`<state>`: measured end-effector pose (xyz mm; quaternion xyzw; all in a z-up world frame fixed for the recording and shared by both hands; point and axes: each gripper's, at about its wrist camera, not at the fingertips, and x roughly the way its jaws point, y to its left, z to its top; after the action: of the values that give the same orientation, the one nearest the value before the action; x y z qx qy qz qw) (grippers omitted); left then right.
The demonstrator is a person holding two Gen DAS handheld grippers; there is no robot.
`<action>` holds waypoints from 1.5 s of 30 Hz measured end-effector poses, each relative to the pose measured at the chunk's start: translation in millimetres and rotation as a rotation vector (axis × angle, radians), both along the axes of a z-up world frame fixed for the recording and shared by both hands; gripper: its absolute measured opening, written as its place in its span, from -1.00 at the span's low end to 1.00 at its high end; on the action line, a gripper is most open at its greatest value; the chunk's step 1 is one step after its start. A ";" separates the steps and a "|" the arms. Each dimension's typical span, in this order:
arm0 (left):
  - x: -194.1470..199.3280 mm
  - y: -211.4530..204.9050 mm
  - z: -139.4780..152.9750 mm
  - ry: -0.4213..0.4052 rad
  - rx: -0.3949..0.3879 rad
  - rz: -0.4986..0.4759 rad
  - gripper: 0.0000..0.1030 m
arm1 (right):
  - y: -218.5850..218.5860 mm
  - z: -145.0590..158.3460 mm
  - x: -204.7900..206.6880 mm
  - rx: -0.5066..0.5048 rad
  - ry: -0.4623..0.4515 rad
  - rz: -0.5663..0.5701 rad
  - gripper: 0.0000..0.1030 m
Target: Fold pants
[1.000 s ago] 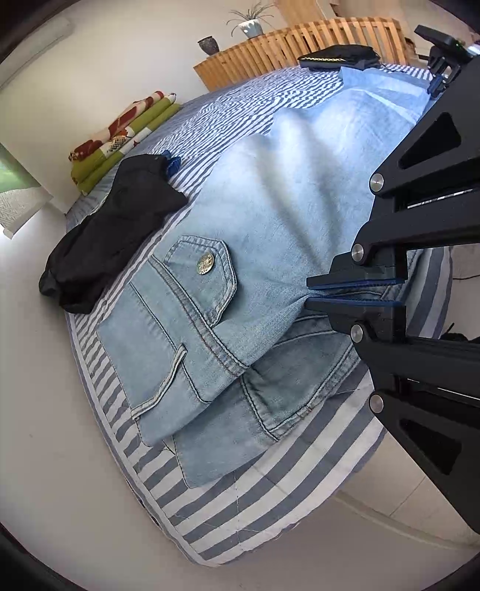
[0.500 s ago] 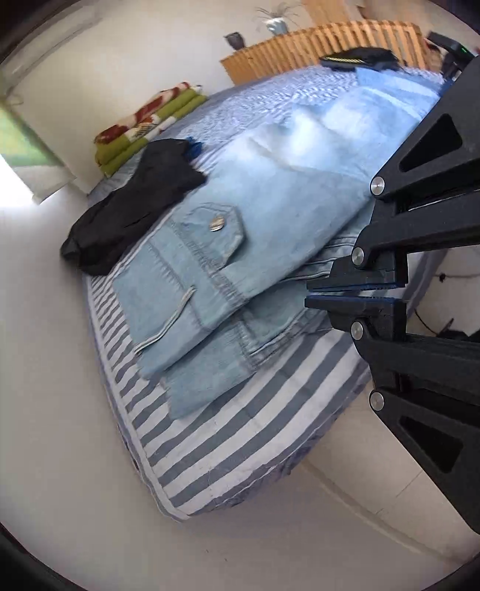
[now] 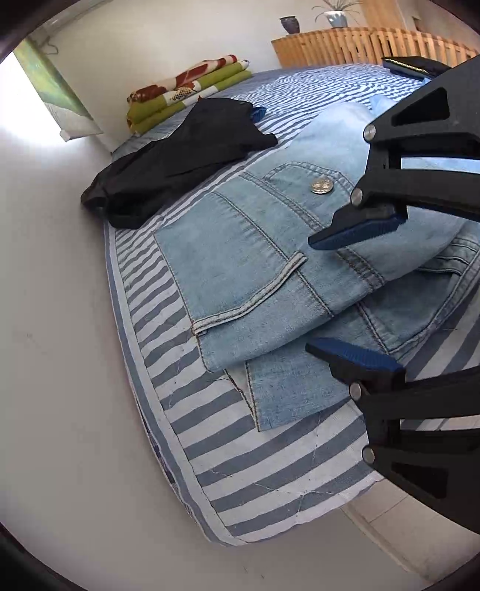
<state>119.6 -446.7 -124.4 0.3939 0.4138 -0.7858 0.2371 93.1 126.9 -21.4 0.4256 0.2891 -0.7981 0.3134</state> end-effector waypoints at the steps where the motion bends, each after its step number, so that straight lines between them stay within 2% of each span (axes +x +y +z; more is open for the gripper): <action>1: -1.5 -2.2 0.3 -0.002 0.009 0.015 -0.40 | -0.3 1.3 -2.0 0.002 0.008 -0.002 -0.97; 4: -18.4 -8.5 3.7 -0.013 -0.010 0.021 -0.88 | -0.2 7.5 -6.8 -0.004 0.026 -0.010 -0.97; 7: -32.6 -7.2 21.2 0.000 -0.066 0.004 -0.89 | 2.1 18.9 -12.5 -0.012 0.072 -0.043 -1.00; 9: -27.7 -5.3 44.6 0.055 -0.092 0.008 -0.90 | 10.1 31.7 -18.4 -0.040 0.088 -0.070 -1.00; 12: -13.1 -2.6 72.3 0.125 -0.099 0.002 -0.90 | 25.4 46.3 -24.5 -0.097 0.060 -0.107 -1.00; 14: -0.3 2.7 79.4 0.120 -0.120 -0.006 -0.90 | 30.7 44.3 -22.9 -0.095 0.037 -0.090 -1.00; 16: 19.7 7.4 78.0 0.118 -0.120 -0.002 -0.90 | 32.5 35.1 -16.3 -0.068 0.038 -0.077 -1.00; 18: 41.2 7.9 67.3 0.102 -0.116 0.014 -0.90 | 33.2 22.5 -12.1 -0.056 0.002 -0.065 -1.00; 22: 53.0 -6.9 18.2 0.026 -0.018 0.050 -0.90 | 31.8 1.3 -14.3 -0.046 -0.083 -0.058 -0.97; 25: 44.5 -4.3 6.9 0.001 -0.040 0.050 -0.90 | 42.4 -6.9 -33.8 -0.092 -0.208 -0.178 -0.78; 27: 36.3 -0.3 6.6 -0.011 -0.063 0.039 -0.90 | 57.9 -5.7 -44.9 -0.164 -0.268 -0.279 -0.44; 29: 32.5 1.6 9.0 -0.008 -0.070 0.027 -0.90 | 75.6 -0.8 -52.4 -0.254 -0.304 -0.370 -0.27; 32: 30.6 3.0 12.5 -0.012 -0.085 0.013 -0.90 | 95.0 1.6 -63.8 -0.403 -0.399 -0.485 -0.19; 33: 31.8 3.2 13.1 -0.011 -0.082 0.013 -0.90 | 97.3 -0.2 -68.8 -0.432 -0.429 -0.517 -0.10; 34: 31.9 2.7 12.9 -0.011 -0.081 0.014 -0.90 | 96.9 -3.5 -73.6 -0.438 -0.450 -0.554 -0.10; 41: 35.6 2.9 13.6 -0.013 -0.074 0.012 -0.90 | 78.7 -40.8 -94.4 -0.412 -0.590 -0.678 -0.10; 42: 35.9 2.0 13.7 -0.011 -0.069 0.013 -0.90 | 78.8 -47.6 -94.1 -0.413 -0.625 -0.695 -0.18; 43: 36.2 1.3 14.1 -0.009 -0.065 0.013 -0.90 | 80.9 -52.1 -92.5 -0.431 -0.647 -0.701 -0.35; 44: 36.2 0.8 15.0 -0.009 -0.065 0.012 -0.90 | 81.9 -53.3 -91.6 -0.455 -0.663 -0.692 -0.68; 45: 36.2 0.6 16.5 -0.008 -0.068 0.011 -0.90 | 84.2 -50.8 -90.4 -0.480 -0.668 -0.687 -0.77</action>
<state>155.8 -446.1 -107.9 0.3865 0.3879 -0.7965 0.2564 2.8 211.0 -72.2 0.6430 -0.1730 -0.7194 0.1978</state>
